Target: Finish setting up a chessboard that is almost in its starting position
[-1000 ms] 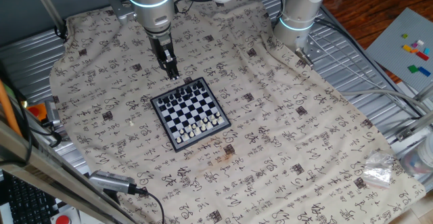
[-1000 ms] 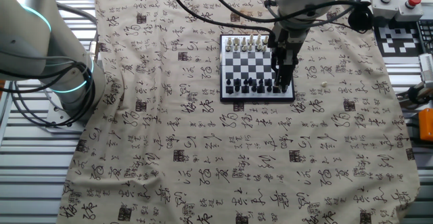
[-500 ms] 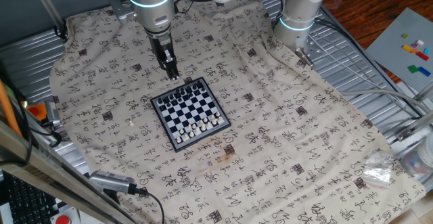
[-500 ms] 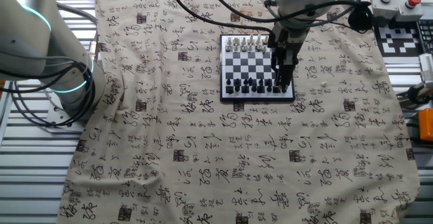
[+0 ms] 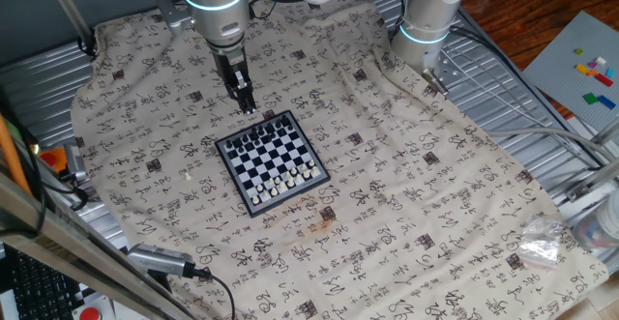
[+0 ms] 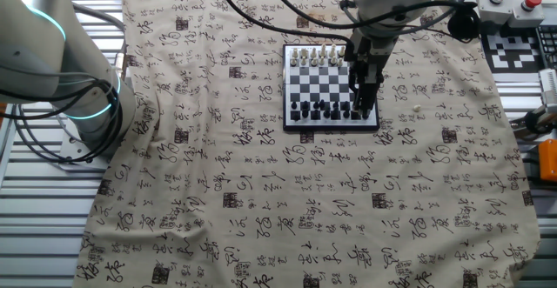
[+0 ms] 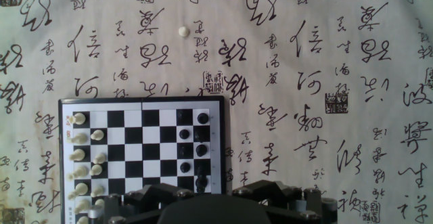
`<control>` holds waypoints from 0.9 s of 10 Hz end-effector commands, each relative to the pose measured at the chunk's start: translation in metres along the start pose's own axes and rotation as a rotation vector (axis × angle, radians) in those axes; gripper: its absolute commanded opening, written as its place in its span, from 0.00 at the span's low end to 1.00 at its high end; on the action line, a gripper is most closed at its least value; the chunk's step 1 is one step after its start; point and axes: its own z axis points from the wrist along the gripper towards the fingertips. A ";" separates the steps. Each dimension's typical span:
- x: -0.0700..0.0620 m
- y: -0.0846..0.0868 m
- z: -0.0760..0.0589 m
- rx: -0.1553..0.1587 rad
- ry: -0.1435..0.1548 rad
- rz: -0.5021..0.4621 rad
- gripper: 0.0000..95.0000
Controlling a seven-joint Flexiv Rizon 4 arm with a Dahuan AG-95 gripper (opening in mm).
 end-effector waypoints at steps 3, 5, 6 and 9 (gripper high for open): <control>0.000 0.000 0.000 -0.071 -0.017 -0.201 0.00; 0.000 0.000 0.000 -0.070 -0.016 -0.201 0.00; 0.000 0.000 0.000 -0.069 -0.015 -0.201 0.00; 0.000 0.000 0.000 -0.063 -0.011 -0.197 0.00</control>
